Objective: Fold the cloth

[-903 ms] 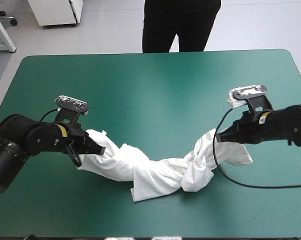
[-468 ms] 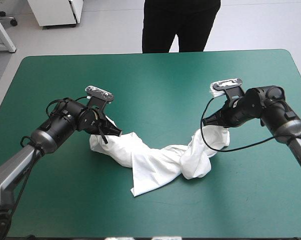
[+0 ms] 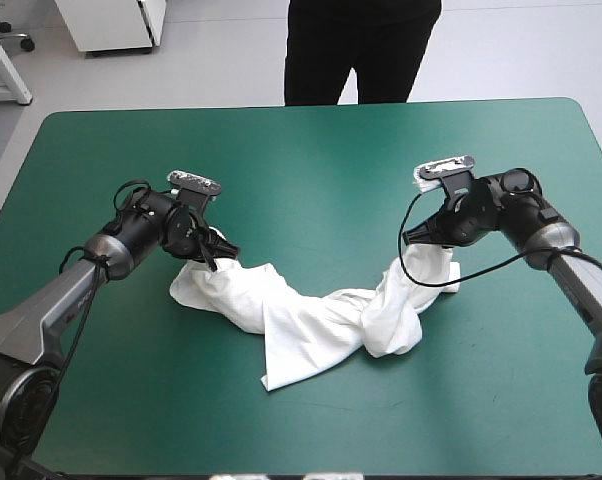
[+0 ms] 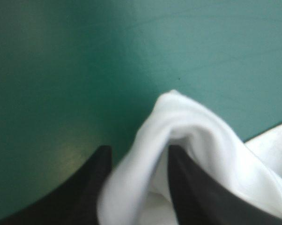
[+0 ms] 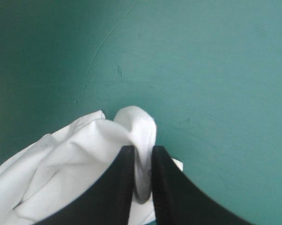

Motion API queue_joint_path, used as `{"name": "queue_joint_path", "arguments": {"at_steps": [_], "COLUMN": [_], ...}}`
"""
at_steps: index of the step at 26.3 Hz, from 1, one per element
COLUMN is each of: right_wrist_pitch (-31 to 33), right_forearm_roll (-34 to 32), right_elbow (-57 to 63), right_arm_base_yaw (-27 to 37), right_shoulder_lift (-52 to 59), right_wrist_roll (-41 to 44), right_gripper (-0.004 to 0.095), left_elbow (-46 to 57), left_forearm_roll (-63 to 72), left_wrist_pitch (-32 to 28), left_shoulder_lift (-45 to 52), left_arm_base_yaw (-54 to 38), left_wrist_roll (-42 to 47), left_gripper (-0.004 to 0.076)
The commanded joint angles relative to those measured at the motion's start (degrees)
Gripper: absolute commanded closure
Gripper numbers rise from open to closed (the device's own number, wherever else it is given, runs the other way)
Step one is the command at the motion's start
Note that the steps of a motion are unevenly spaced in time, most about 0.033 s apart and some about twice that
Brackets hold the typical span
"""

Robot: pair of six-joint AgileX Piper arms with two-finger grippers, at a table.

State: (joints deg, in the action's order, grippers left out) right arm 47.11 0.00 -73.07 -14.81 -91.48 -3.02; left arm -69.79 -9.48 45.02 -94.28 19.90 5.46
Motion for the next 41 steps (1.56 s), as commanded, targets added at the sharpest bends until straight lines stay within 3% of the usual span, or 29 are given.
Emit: {"name": "queue_joint_path", "arguments": {"at_steps": [1,3,5,10,14,19,25,27,30,36,41], "right_wrist_pitch": [-2.74,-1.66,1.15,9.77,15.14,16.46,17.05,19.06,22.43,22.44,22.44], "right_forearm_roll": [-1.94,-2.56,-2.71,-2.56,-1.51,-1.51,0.0,2.6,7.72,12.58,12.58], "right_elbow": [-3.78,-6.42,-10.39,-18.68,-18.24,-13.32,-5.26,-3.04,2.29,4.22,4.22], "right_arm_base_yaw": [-0.18,-0.18,-0.18,-0.18,-0.18,-0.18,-0.18,-0.18,-0.27,-0.27,-0.27], "right_shoulder_lift": [2.11,2.11,2.36,4.17,8.03,16.08,29.32,32.52,37.63,38.89,38.89], "right_wrist_roll": [0.4,0.4,0.54,0.44,0.44,0.22,0.15,-2.07,-6.3,-11.3,-13.24], "right_gripper": [0.0522,0.036,0.0255,0.0262,0.0264,0.0264,0.0264,0.0264,0.0264,0.0264,0.0297], "left_elbow": [-3.09,-5.08,-8.38,-15.98,-17.33,-15.21,-4.29,0.66,9.31,9.88,9.66], "left_forearm_roll": [0.63,0.63,0.63,0.63,0.86,1.92,0.48,0.18,0.18,-2.07,2.29], "left_wrist_pitch": [-0.47,2.73,7.74,16.75,21.11,28.64,26.82,24.24,15.51,7.92,5.31], "left_shoulder_lift": [2.05,2.05,2.82,6.91,11.5,17.56,23.77,24.24,22.92,13.98,8.14], "left_arm_base_yaw": [-0.04,-0.04,-0.04,-0.04,-0.04,-0.04,-0.04,-0.04,-0.04,-0.64,-5.24], "left_wrist_roll": [0.52,0.52,0.52,-2.45,-2.57,-2.57,-3.86,-4.74,-6.7,-8.18,-10.68], "left_gripper": [0.0209,0.0136,0.0132,0.0136,0.0138,0.0138,0.0138,0.0138,0.0138,0.0143,0.0144]}}
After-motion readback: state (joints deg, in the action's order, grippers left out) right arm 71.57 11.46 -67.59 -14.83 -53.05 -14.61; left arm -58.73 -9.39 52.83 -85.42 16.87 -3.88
